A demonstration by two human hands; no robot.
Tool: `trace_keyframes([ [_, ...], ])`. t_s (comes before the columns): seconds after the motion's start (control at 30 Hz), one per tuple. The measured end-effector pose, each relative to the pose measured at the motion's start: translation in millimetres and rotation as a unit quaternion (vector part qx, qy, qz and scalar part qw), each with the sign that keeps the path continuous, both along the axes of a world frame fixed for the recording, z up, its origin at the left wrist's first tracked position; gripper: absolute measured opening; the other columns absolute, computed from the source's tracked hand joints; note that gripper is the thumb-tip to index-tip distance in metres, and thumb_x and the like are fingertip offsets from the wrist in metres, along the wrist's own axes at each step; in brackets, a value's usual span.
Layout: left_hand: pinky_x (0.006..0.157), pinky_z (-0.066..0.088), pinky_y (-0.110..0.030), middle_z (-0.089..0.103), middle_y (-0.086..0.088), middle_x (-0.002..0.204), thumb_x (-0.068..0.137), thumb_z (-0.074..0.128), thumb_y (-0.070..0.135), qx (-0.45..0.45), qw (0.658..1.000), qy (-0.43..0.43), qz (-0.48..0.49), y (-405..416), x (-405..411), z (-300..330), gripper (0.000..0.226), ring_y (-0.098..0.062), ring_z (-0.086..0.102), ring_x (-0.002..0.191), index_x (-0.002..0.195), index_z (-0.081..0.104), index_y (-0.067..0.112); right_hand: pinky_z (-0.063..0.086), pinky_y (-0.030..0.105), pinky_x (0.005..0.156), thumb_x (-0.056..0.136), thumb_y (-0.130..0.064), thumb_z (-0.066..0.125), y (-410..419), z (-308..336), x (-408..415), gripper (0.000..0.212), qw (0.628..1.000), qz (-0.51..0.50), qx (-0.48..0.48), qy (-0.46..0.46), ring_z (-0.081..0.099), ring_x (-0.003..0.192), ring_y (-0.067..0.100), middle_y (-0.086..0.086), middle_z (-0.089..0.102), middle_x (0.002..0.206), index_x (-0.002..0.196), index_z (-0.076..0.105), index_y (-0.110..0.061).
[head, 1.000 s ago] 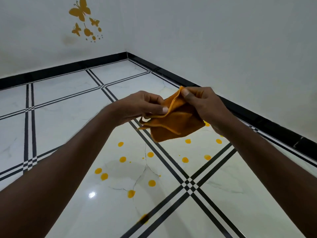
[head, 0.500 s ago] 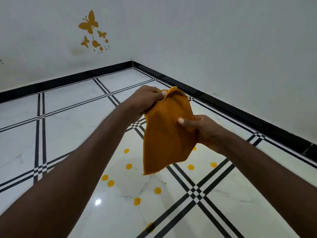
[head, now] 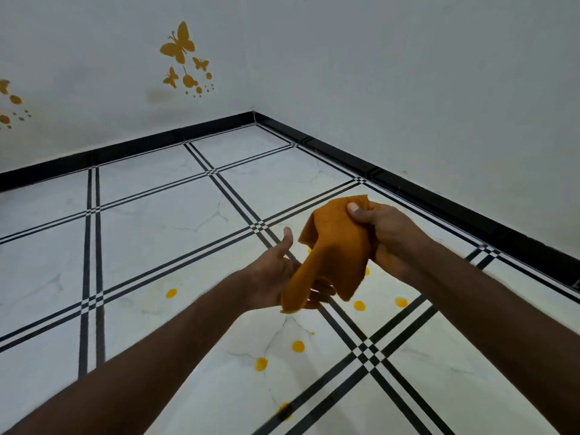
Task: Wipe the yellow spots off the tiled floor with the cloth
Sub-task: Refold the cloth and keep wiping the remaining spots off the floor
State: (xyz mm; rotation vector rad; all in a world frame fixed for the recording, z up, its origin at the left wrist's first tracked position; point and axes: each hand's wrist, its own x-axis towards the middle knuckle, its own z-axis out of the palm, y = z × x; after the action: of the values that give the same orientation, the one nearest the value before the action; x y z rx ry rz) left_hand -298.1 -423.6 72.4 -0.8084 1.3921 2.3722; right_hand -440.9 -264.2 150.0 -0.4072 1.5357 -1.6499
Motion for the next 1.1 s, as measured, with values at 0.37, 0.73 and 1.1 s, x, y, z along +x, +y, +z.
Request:
trace_keyframes([
  [0.37,0.09,0.057,-0.046,0.067,-0.013,0.123,0.087,0.075,0.02,-0.19,0.965,0.071,0.168,-9.2,-11.4,37.6,0.052,-0.029,0.065,0.111,0.132,0.055,0.004,0.054,0.05,0.096,0.102,-0.021,0.059,2.3,-21.2,-4.9,0.056,0.993,-0.033,0.099,0.055,0.06,0.119,0.037,0.018,0.057,0.138,0.151,0.038,-0.003],
  [0.73,0.091,0.058,-0.04,0.066,-0.005,0.122,0.082,0.08,0.016,-0.411,0.902,0.097,0.093,-24.4,-0.8,61.7,0.045,-0.023,0.063,0.112,0.125,0.067,0.02,0.054,0.041,0.089,0.087,-0.022,0.079,0.4,-24.3,-13.1,0.048,0.947,0.039,0.121,0.295,0.06,0.111,0.027,0.008,0.06,0.123,0.129,0.055,-0.02],
  [1.1,0.067,0.057,-0.017,0.076,0.002,0.083,0.075,0.086,0.023,-0.581,0.802,0.023,0.139,-42.5,71.1,46.9,0.017,-0.009,0.07,0.084,0.089,0.08,0.017,0.04,0.017,0.064,0.087,-0.027,0.079,-28.7,-49.6,20.0,0.012,0.847,0.05,0.124,0.514,0.062,0.086,0.014,-0.005,0.067,0.085,0.097,0.078,-0.021],
])
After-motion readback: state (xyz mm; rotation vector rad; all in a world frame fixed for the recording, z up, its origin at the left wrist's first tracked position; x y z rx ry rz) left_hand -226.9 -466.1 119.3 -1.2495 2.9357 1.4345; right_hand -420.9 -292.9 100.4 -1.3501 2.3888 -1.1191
